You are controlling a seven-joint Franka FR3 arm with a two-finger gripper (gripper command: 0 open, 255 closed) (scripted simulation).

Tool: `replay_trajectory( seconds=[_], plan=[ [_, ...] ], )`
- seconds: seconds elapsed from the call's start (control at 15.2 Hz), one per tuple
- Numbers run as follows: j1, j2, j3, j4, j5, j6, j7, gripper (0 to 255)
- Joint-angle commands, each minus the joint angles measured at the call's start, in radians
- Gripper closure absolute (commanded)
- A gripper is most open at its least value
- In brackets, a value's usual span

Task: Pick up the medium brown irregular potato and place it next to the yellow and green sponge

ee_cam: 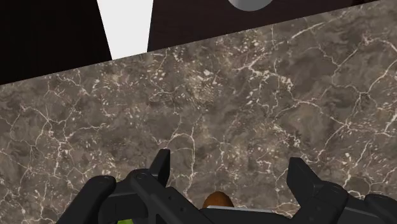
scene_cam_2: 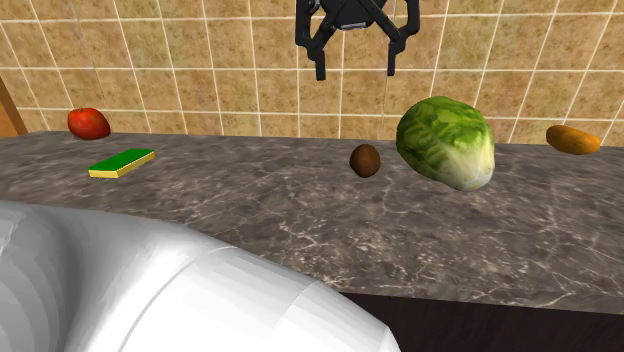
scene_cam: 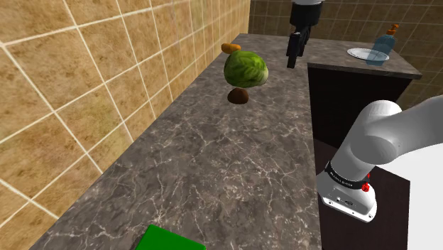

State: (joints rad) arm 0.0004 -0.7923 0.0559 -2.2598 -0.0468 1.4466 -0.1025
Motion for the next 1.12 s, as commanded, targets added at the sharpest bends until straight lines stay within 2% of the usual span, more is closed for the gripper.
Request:
replay_trajectory(
  seconds=[0.0,0.53,1.06],
  plan=[
    [0.0,0.0,0.0,0.0,0.0,0.0,0.0,0],
    [-0.004,0.419,0.079,0.208,-0.063,0.013,0.032,0],
    [0.013,0.84,0.137,0.486,-0.166,-0.058,0.078,0]
  ],
)
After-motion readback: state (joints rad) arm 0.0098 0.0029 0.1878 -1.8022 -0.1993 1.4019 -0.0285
